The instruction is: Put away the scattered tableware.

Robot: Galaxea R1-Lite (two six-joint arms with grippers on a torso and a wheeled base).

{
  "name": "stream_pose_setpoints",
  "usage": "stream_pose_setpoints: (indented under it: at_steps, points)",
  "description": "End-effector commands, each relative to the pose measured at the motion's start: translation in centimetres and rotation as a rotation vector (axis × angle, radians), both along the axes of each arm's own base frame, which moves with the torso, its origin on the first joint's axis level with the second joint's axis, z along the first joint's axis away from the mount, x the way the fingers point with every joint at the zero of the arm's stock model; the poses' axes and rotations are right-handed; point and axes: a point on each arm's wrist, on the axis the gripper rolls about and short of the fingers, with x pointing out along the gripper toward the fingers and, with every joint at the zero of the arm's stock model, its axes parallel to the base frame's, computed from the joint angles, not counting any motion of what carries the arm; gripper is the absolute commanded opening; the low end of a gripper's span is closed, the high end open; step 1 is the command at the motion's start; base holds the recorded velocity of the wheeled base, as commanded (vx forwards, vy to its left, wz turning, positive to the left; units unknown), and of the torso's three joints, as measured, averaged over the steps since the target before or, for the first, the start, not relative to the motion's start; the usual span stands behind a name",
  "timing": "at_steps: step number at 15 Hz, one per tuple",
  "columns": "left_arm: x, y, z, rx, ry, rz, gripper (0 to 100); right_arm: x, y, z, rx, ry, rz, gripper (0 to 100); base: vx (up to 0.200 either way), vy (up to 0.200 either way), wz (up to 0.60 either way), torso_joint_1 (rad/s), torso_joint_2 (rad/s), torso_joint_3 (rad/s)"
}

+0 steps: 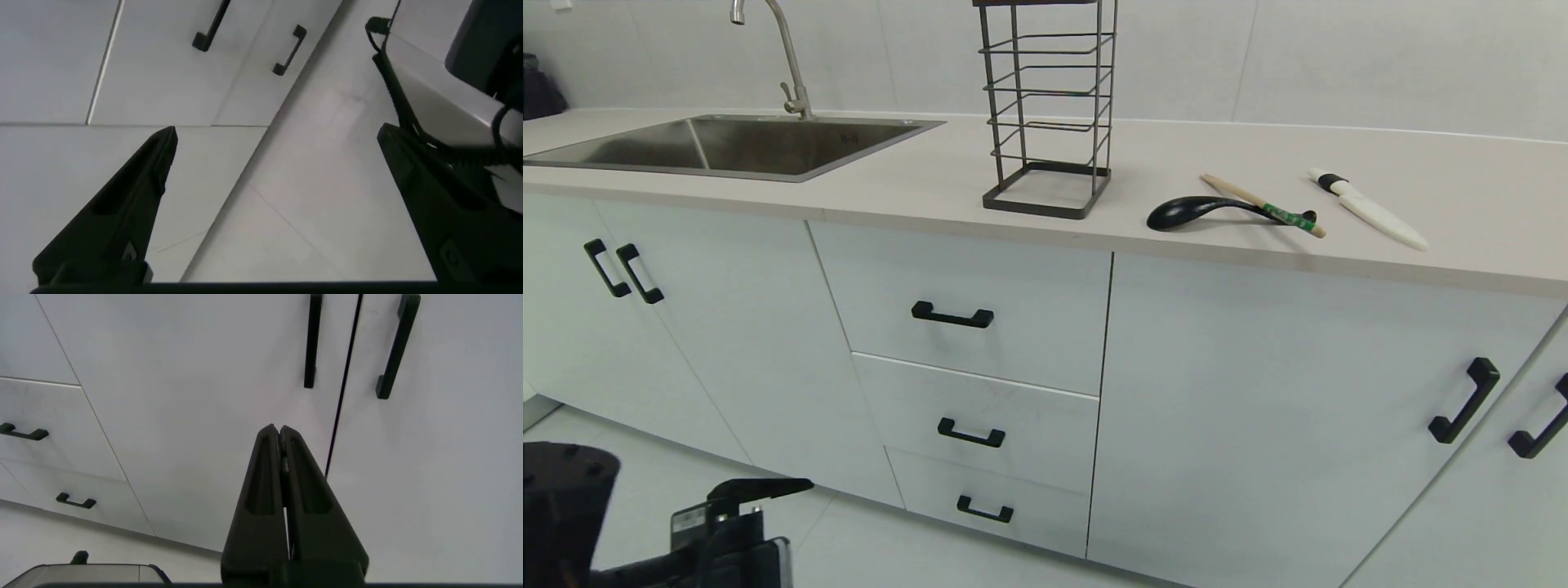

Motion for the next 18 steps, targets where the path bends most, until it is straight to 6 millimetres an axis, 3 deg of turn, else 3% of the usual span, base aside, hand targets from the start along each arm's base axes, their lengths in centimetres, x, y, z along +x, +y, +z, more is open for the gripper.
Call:
stream_pose_setpoints:
  at_steps: [1,7,11,18]
  points:
    - [2.7,-1.7,-2.2,0.072,0.065,-0.043,100,0.0,0.0,0.0,0.0,0.002,0.0,0,0.0,0.0,0.0,0.0,0.0,0.0]
    - [6.0,-3.3,-3.7,0.094,0.071,-0.04,100,0.0,0.0,0.0,0.0,0.002,0.0,0,0.0,0.0,0.0,0.0,0.0,0.0]
    - [7.7,-4.8,-5.8,0.103,0.076,-0.065,100,0.0,0.0,0.0,0.0,0.002,0.0,0,0.0,0.0,0.0,0.0,0.0,0.0]
    - [12.8,-7.8,-8.0,0.178,-0.038,-0.2,100,0.0,0.0,0.0,0.0,0.002,0.0,0,0.0,0.0,0.0,0.0,0.0,0.0]
